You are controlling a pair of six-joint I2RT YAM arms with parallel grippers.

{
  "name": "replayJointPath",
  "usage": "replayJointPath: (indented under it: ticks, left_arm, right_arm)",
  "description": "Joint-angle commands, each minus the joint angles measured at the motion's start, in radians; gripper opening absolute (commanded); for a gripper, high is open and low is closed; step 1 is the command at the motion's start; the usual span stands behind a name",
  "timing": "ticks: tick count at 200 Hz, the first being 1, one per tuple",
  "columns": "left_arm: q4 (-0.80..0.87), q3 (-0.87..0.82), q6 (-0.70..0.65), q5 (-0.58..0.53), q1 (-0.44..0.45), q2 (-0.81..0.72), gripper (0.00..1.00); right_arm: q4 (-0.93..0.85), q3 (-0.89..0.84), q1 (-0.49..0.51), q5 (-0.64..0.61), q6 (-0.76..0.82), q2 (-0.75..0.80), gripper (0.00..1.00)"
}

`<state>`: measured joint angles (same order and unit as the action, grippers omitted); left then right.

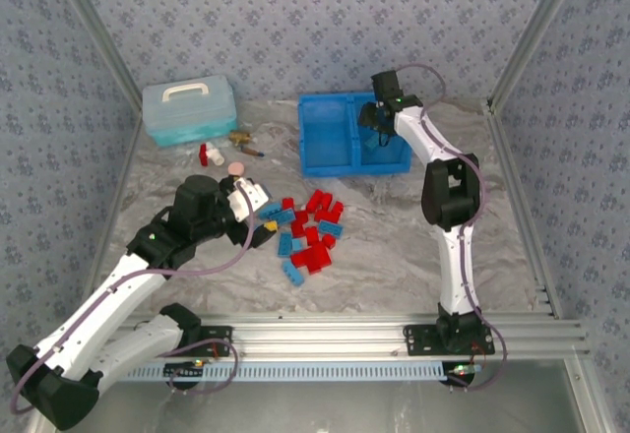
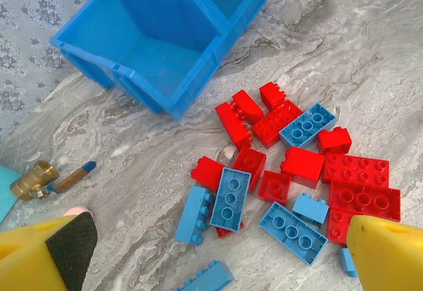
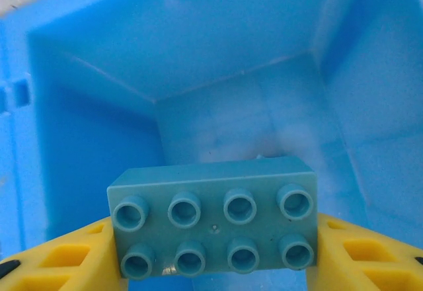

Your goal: Sort the legos into containers by color

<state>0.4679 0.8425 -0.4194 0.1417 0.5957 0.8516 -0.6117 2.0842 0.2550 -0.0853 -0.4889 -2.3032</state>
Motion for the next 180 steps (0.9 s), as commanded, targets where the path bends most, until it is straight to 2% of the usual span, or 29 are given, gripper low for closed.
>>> replayJointPath:
  ticks: [1, 37, 76, 95, 108, 126, 155, 166, 180]
  left_arm:
    - [-0.017, -0.001, -0.013, 0.01, -0.007, -0.016, 0.99]
    - [-0.02, -0.004, -0.01, 0.02, -0.007, -0.007, 0.99]
    - [-0.027, -0.005, -0.003, 0.023, -0.007, 0.003, 0.99]
    - [-0.051, -0.003, 0.051, -0.009, -0.007, 0.008, 0.99]
    - [-0.069, 0.029, 0.168, -0.067, -0.006, 0.023, 0.99]
    - [-0.066, 0.088, 0.453, -0.179, 0.003, 0.068, 0.99]
    - [0.083, 0.159, 0.811, -0.321, 0.003, 0.173, 0.99]
    - [0.131, 0.156, 0.915, -0.369, 0.003, 0.207, 0.99]
    - [0.12, 0.123, 0.997, -0.356, 0.003, 0.241, 0.99]
  right_arm:
    - [-0.053, 0.054, -0.001, 0.009, -0.052, 0.006, 0.63]
    - [-0.063, 0.058, -0.002, 0.023, -0.04, 0.057, 0.76]
    - [-0.059, 0.045, -0.002, 0.04, -0.021, 0.152, 0.8]
    - [-0.048, -0.004, 0.006, 0.063, -0.003, 0.232, 0.8]
    - [-0.012, -0.087, 0.025, 0.08, 0.017, 0.306, 0.81]
    - [0.094, -0.27, 0.063, 0.119, 0.057, 0.449, 0.83]
    - [0.188, -0.559, 0.156, 0.111, 0.161, 0.705, 0.87]
    - [0.222, -0.667, 0.2, 0.097, 0.191, 0.806, 0.92]
    - [0.253, -0.784, 0.256, 0.089, 0.226, 0.915, 0.96]
